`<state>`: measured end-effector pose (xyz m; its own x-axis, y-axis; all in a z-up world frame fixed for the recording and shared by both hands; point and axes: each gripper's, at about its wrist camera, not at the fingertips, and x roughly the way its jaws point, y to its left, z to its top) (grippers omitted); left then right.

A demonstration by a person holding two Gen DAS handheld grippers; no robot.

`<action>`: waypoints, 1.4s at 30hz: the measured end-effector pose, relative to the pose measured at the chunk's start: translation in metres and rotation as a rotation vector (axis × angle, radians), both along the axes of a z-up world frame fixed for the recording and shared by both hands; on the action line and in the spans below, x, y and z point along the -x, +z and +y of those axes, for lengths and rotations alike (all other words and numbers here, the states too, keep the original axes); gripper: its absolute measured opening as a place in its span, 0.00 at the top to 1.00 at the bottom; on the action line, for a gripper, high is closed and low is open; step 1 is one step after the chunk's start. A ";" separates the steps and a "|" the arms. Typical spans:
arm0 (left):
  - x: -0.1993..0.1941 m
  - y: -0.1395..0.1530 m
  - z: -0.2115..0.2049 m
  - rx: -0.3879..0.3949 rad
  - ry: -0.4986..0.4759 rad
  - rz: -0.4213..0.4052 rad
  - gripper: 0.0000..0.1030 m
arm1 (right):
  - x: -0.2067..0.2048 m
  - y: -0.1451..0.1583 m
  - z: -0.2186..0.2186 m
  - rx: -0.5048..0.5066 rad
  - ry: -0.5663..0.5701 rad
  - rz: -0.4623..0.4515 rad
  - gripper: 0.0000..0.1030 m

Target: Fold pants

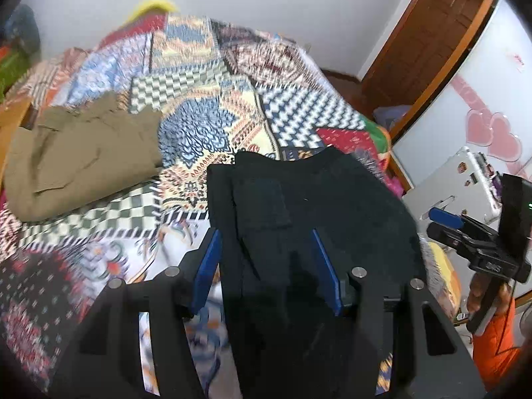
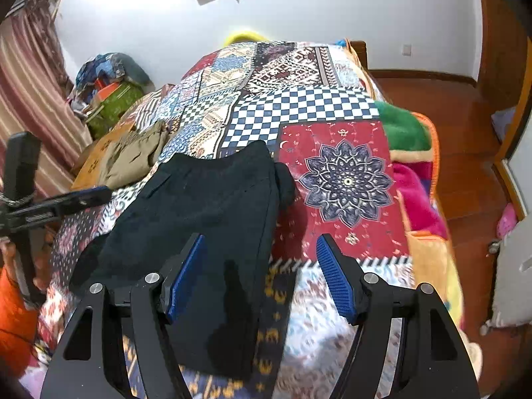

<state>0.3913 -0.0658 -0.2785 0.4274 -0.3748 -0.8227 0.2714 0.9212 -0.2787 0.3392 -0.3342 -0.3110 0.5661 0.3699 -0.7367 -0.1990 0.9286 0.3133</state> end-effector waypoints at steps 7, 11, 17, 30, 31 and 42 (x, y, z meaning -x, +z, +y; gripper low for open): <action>-0.034 -0.040 -0.016 -0.026 -0.032 0.065 0.52 | -0.024 -0.028 0.009 -0.037 -0.001 0.045 0.52; -0.035 -0.039 -0.017 -0.007 -0.032 0.035 0.66 | -0.027 -0.035 0.011 -0.098 0.023 0.068 0.68; -0.026 -0.028 -0.010 -0.018 -0.006 -0.014 0.71 | -0.022 -0.029 0.020 -0.058 0.047 0.021 0.71; -0.016 0.001 0.001 -0.082 0.006 -0.030 0.51 | -0.005 -0.011 0.013 -0.011 0.025 0.011 0.71; -0.011 0.006 0.000 -0.080 -0.005 -0.038 0.51 | -0.003 -0.007 0.014 -0.013 0.030 0.003 0.71; 0.051 -0.030 -0.003 -0.193 -0.030 -0.011 0.38 | 0.023 -0.036 0.055 0.054 0.156 0.061 0.67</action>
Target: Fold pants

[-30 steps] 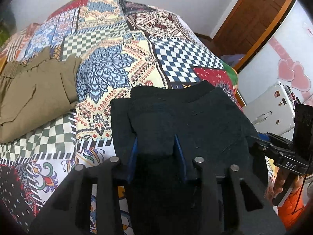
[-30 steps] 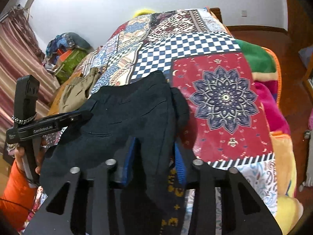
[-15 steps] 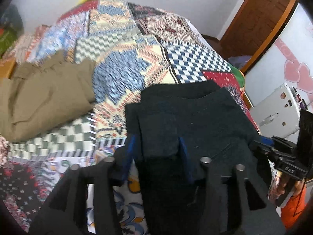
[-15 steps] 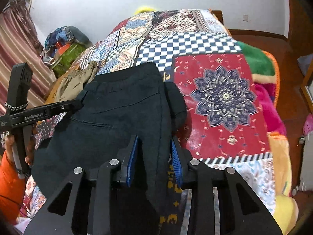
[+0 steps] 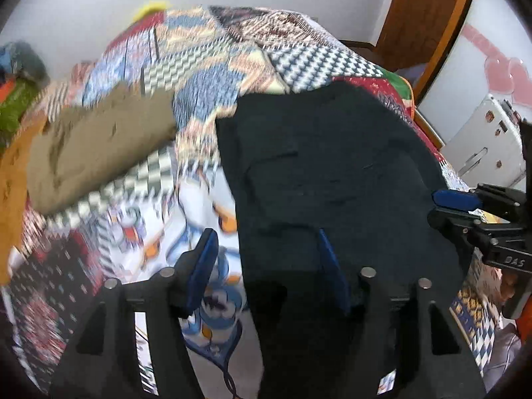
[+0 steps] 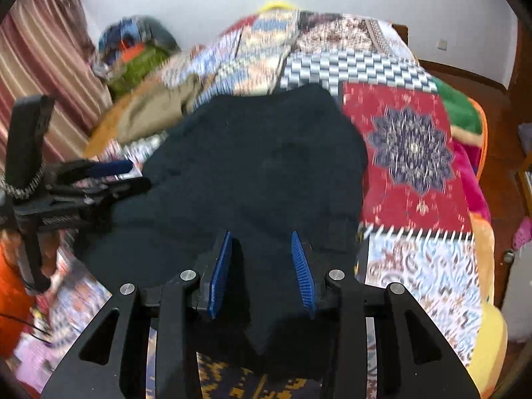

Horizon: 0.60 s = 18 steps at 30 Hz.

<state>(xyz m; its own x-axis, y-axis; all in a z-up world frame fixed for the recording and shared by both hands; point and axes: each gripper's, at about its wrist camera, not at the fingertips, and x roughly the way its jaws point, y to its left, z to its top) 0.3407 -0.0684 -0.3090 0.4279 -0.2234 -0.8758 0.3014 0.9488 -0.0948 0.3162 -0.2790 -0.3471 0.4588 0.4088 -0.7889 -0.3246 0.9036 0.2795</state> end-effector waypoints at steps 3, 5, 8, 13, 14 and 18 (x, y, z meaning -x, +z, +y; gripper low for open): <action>0.011 0.001 0.011 0.027 0.017 0.003 0.35 | 0.012 0.004 -0.007 0.049 -0.005 -0.022 0.67; 0.015 0.004 0.012 -0.004 0.020 -0.009 0.33 | 0.014 0.008 -0.014 0.058 -0.013 -0.020 0.67; 0.019 0.013 0.018 -0.015 0.029 -0.005 0.34 | 0.018 0.018 -0.026 0.080 -0.040 -0.018 0.67; 0.013 0.036 0.026 0.082 0.036 0.003 0.28 | 0.021 0.035 -0.041 0.074 -0.082 -0.061 0.49; 0.011 0.039 0.026 0.095 0.033 0.000 0.24 | 0.019 0.038 -0.041 0.068 -0.091 -0.069 0.47; -0.005 0.040 0.015 0.127 0.002 0.017 0.21 | 0.002 0.041 -0.041 0.037 -0.113 -0.084 0.39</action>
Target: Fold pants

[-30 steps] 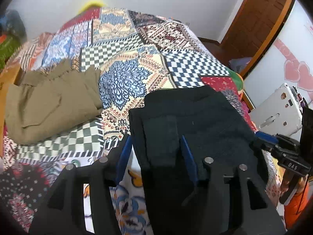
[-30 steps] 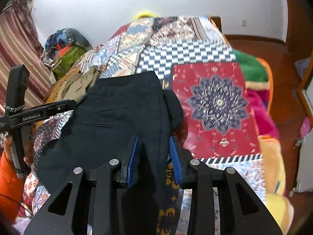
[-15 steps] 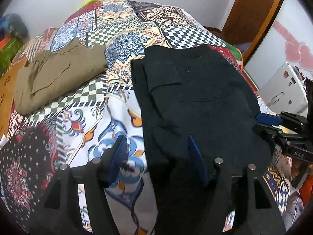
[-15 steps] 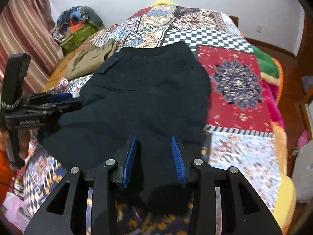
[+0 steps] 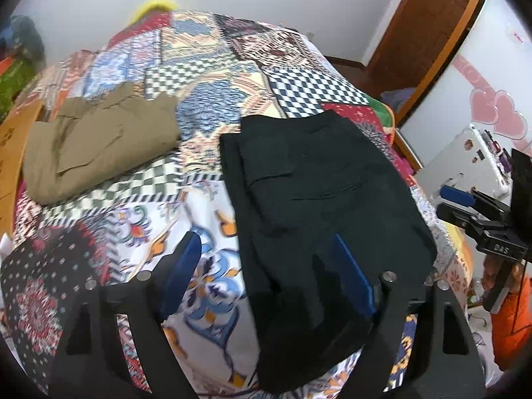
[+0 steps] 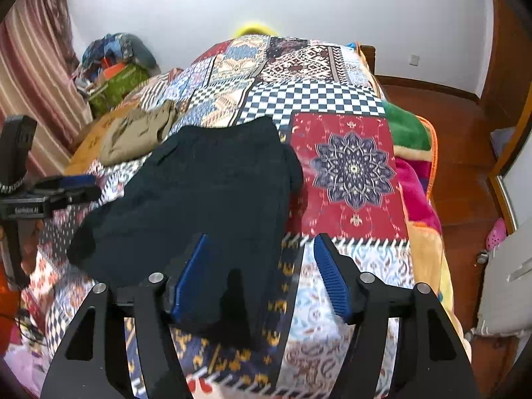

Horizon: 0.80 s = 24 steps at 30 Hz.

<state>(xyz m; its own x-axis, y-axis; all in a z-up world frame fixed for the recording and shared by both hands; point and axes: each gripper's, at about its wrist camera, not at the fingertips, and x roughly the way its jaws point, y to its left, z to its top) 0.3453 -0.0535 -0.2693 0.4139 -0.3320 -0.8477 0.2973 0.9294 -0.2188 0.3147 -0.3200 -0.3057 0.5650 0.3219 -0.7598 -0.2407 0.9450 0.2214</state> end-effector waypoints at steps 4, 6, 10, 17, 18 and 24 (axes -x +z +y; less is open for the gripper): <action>-0.017 -0.017 -0.013 0.026 -0.049 0.084 0.21 | -0.016 -0.012 0.004 -0.003 0.003 0.023 0.36; -0.024 -0.026 -0.019 0.024 -0.067 0.112 0.21 | -0.022 -0.021 0.006 0.003 0.008 0.043 0.36; -0.033 -0.047 -0.025 0.020 -0.097 0.172 0.21 | -0.032 -0.044 0.011 -0.012 0.042 0.111 0.37; -0.042 -0.063 -0.021 0.070 -0.085 0.194 0.11 | -0.044 -0.060 0.002 -0.129 0.065 0.173 0.28; -0.044 -0.063 -0.023 0.068 -0.089 0.195 0.11 | -0.046 -0.061 0.001 -0.147 0.070 0.189 0.28; -0.054 -0.069 -0.037 0.053 -0.112 0.198 0.06 | -0.055 -0.072 0.011 -0.221 0.114 0.263 0.27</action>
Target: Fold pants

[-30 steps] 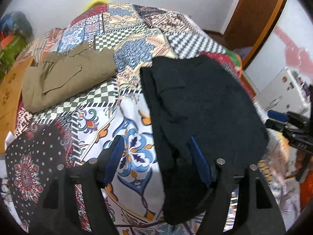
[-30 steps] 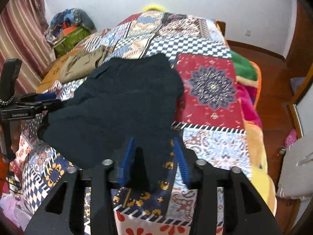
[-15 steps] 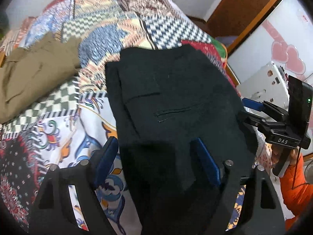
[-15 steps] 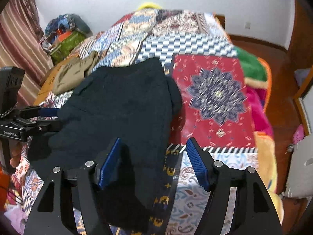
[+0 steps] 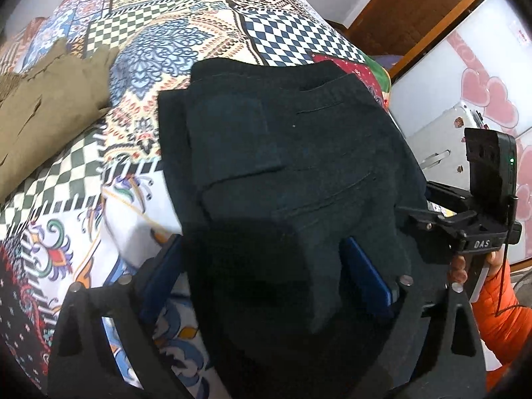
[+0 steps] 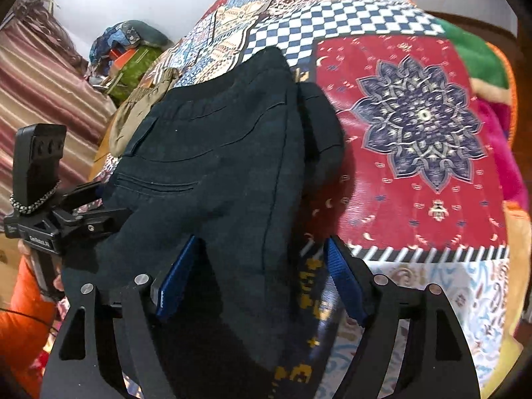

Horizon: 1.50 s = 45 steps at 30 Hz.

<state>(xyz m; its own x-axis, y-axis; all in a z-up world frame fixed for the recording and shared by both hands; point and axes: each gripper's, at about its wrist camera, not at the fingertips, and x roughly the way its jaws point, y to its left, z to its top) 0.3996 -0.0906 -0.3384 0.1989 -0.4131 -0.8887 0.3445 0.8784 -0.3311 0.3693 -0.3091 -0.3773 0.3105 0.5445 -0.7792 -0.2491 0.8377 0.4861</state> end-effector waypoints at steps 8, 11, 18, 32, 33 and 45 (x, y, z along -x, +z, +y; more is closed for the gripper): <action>-0.009 -0.004 0.000 0.022 0.006 0.004 0.08 | -0.005 0.002 0.011 -0.062 0.044 0.048 0.32; -0.003 0.003 0.000 0.030 -0.005 -0.019 0.14 | -0.006 0.008 0.022 -0.043 0.068 0.018 0.34; 0.008 0.013 0.005 0.039 0.006 -0.036 0.24 | -0.004 0.023 0.041 0.003 0.098 -0.056 0.51; 0.039 0.052 0.019 0.015 0.027 -0.109 0.51 | 0.010 0.054 0.047 -0.007 0.108 -0.141 0.73; 0.044 0.054 0.021 0.011 0.029 -0.112 0.51 | 0.012 0.054 0.047 -0.011 0.113 -0.138 0.73; 0.095 0.048 0.078 -0.017 0.092 -0.031 0.39 | 0.028 0.044 0.081 -0.018 0.176 -0.094 0.68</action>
